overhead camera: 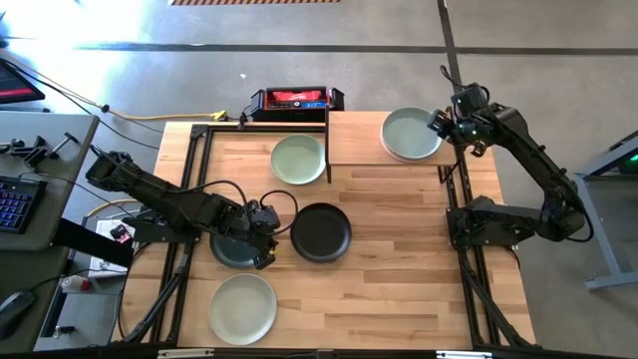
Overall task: Place and stack plates onto a shelf
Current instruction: Stack the light blue plate on top of the orange plate on the shelf, then put the light green plate on the shelf
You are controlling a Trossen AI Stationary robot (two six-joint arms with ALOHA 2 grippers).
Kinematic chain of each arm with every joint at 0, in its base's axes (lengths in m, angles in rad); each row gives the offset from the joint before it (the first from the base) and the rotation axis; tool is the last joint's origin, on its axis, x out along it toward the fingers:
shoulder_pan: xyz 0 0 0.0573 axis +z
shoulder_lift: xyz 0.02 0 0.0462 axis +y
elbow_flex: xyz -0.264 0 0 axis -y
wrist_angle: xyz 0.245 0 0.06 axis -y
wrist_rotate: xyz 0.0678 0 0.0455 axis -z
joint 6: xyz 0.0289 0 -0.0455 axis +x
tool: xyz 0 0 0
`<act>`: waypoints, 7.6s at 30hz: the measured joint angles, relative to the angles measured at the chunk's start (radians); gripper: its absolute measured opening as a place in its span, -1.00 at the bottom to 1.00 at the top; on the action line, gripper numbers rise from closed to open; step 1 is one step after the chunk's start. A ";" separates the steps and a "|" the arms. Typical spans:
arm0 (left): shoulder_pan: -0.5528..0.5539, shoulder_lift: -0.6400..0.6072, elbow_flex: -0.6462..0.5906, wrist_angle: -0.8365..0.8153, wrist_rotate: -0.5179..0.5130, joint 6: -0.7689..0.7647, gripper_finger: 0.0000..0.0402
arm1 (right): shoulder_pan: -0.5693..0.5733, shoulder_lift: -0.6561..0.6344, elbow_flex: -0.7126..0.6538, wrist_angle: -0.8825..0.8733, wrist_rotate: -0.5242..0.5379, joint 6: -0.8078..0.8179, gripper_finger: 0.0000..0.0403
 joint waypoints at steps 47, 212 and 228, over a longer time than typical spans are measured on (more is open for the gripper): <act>-0.001 0.000 0.000 0.003 0.087 0.017 -0.32 | 0.398 0.071 0.000 0.158 -0.320 -0.400 -0.20; 0.682 0.448 0.002 0.170 -0.015 1.097 -0.99 | 0.820 0.073 0.000 0.356 -0.156 -0.286 -0.20; 0.642 0.296 0.002 0.066 -0.086 0.997 -1.00 | 0.820 0.073 0.000 0.356 -0.156 -0.291 -0.20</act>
